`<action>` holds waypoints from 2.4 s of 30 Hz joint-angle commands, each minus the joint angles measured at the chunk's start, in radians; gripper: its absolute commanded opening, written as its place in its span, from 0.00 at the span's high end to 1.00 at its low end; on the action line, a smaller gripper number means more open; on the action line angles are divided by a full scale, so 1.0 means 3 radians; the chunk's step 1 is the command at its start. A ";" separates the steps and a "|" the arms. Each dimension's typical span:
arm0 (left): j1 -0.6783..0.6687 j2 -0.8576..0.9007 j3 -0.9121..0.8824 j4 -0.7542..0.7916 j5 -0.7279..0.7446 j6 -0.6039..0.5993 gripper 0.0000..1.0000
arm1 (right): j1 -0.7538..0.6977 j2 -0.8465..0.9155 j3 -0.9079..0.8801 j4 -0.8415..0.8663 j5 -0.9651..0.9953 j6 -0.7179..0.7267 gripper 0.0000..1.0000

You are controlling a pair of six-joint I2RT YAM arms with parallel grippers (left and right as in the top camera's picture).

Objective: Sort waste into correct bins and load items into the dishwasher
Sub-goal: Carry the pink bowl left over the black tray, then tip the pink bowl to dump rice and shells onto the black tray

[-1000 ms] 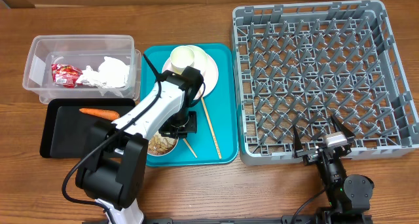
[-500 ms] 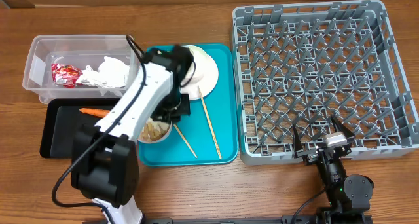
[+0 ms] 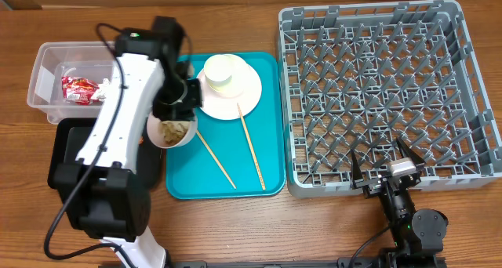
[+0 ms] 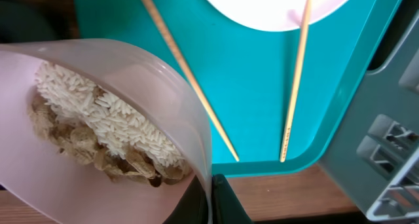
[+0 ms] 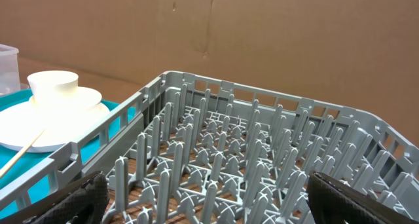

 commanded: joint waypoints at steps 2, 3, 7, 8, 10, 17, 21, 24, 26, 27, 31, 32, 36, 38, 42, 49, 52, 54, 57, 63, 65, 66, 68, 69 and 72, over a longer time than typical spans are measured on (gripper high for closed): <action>0.0398 -0.0095 0.0093 -0.0022 0.0415 0.0395 0.96 | 0.0013 -0.0027 -0.0034 0.0015 0.0017 0.0025 0.00; 0.0497 -0.0099 0.0093 -0.0010 0.0515 0.0464 0.96 | 0.0013 -0.0027 -0.0034 0.0015 0.0017 0.0025 0.00; 0.0983 -0.0104 0.0093 0.0003 0.1097 0.0834 0.96 | 0.0013 -0.0027 -0.0034 0.0015 0.0017 0.0025 0.00; 0.1094 -0.0104 0.0093 0.0003 0.1231 0.0931 0.96 | 0.0013 -0.0027 -0.0034 0.0015 0.0017 0.0025 0.00; 0.1286 -0.0104 0.0093 -0.0006 0.1415 0.1045 0.96 | 0.0013 -0.0027 -0.0034 0.0015 0.0017 0.0025 0.00; 0.1857 -0.0104 0.0083 -0.0070 0.1582 0.1259 0.96 | 0.0013 -0.0027 -0.0034 0.0015 0.0017 0.0025 0.00; 0.2068 -0.0104 0.0036 -0.0058 0.1784 0.1424 0.96 | 0.0013 -0.0027 -0.0034 0.0015 0.0017 0.0025 0.00; 0.2227 -0.0104 -0.0048 0.0011 0.2094 0.1595 0.96 | 0.0013 -0.0027 -0.0034 0.0015 0.0017 0.0025 0.00; 0.2331 -0.0103 -0.0128 0.0070 0.2206 0.1643 0.96 | 0.0013 -0.0027 -0.0034 0.0015 0.0017 0.0025 0.00; 0.2378 -0.0103 -0.0167 0.0099 0.2232 0.1643 0.96 | 0.0013 -0.0027 -0.0034 0.0015 0.0017 0.0025 0.00; 0.2593 -0.0103 -0.0397 0.0256 0.2438 0.1733 0.96 | 0.0013 -0.0027 -0.0034 0.0015 0.0017 0.0025 0.00; 0.2637 -0.0103 -0.0456 0.0287 0.2477 0.1770 0.96 | 0.0013 -0.0027 -0.0034 0.0015 0.0017 0.0025 0.00; 0.2814 -0.0103 -0.0716 0.0387 0.2716 0.1994 0.96 | 0.0013 -0.0027 -0.0034 0.0015 0.0017 0.0025 0.00; 0.2885 -0.0103 -0.0816 0.0412 0.2898 0.2148 0.96 | 0.0013 -0.0027 -0.0034 0.0015 0.0017 0.0025 0.00; 0.3025 -0.0103 -0.0978 0.0515 0.3248 0.2492 0.96 | 0.0013 -0.0027 -0.0034 0.0015 0.0017 0.0025 0.00; 0.3251 -0.0103 -0.1368 0.0548 0.3863 0.3272 0.96 | 0.0013 -0.0027 -0.0034 0.0015 0.0017 0.0025 0.00; 0.3321 -0.0102 -0.1499 0.0549 0.3876 0.3358 0.96 | 0.0013 -0.0027 -0.0034 0.0015 0.0017 0.0025 0.00; 0.3354 -0.0102 -0.1574 0.0547 0.3919 0.3413 0.96 | 0.0013 -0.0027 -0.0034 0.0015 0.0017 0.0025 0.00; 0.3389 -0.0102 -0.1652 0.0547 0.3990 0.3553 0.96 | 0.0013 -0.0027 -0.0034 0.0015 0.0017 0.0025 0.00; 0.3451 -0.0102 -0.1710 0.0163 0.4201 0.3799 0.96 | 0.0013 -0.0027 -0.0034 0.0015 0.0017 0.0025 0.00; 0.3465 -0.0102 -0.1710 0.0043 0.4224 0.3980 0.96 | 0.0013 -0.0027 -0.0034 0.0015 0.0017 0.0025 0.00; 0.3471 -0.0102 -0.1710 0.0043 0.4217 0.3986 0.96 | 0.0013 -0.0027 -0.0034 0.0015 0.0017 0.0025 0.00; 0.3483 -0.0102 -0.1710 0.0046 0.4180 0.3986 0.96 | 0.0013 -0.0027 -0.0034 0.0015 0.0017 0.0025 0.00; 0.3483 -0.0102 -0.1710 0.0045 0.4166 0.3986 0.96 | 0.0013 -0.0027 -0.0034 0.0015 0.0017 0.0025 0.00; 0.3483 -0.0102 -0.1710 0.0019 0.4161 0.3989 0.96 | 0.0013 -0.0027 -0.0034 0.0015 0.0017 0.0025 0.00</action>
